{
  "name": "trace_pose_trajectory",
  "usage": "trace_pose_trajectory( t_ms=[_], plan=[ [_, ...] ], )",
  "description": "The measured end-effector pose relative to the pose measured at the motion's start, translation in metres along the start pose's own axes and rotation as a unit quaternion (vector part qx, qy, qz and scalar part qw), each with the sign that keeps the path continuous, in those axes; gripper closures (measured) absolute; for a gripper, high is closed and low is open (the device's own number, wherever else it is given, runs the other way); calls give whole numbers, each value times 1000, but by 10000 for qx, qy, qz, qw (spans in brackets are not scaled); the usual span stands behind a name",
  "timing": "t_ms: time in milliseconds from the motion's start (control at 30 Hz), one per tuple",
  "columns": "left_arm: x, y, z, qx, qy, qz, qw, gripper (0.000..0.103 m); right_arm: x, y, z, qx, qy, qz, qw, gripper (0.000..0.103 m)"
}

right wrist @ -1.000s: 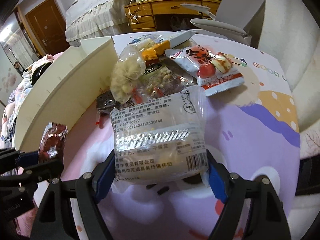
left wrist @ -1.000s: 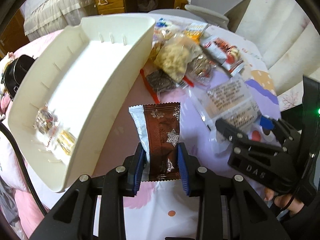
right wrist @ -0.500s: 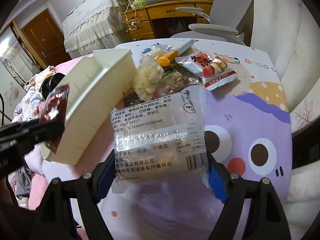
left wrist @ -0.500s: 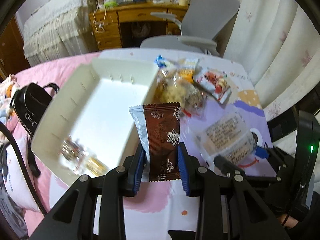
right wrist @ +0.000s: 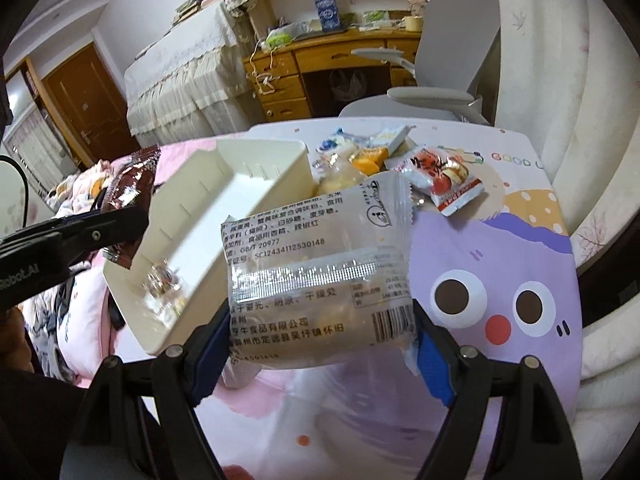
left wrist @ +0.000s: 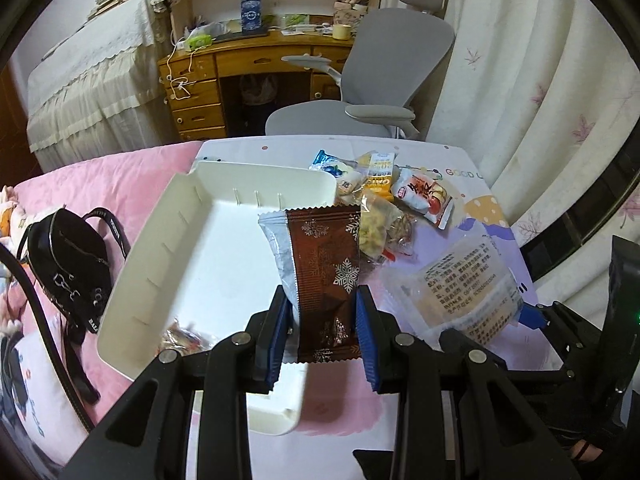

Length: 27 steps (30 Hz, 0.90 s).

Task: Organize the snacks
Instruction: 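Carry both snacks over the white tray and open both grippers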

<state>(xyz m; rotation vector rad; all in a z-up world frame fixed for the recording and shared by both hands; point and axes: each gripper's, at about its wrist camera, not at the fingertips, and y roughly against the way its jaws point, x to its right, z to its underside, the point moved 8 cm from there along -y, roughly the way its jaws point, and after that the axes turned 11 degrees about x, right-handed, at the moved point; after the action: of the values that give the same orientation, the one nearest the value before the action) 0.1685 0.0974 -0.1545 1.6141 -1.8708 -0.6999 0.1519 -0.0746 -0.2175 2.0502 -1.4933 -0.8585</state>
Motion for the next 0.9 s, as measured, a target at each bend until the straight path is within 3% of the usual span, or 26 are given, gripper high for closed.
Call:
trace_pose_trajectory(
  t_ms=[500, 900],
  plan=[
    [-74, -2, -12, 82, -266, 595, 9978, 73, -89, -4, -7, 345, -149, 174, 9991, 22],
    [-153, -14, -24, 130, -282, 670, 9973, 73, -157, -36, -21, 604, -91, 236, 9979, 21]
  ],
)
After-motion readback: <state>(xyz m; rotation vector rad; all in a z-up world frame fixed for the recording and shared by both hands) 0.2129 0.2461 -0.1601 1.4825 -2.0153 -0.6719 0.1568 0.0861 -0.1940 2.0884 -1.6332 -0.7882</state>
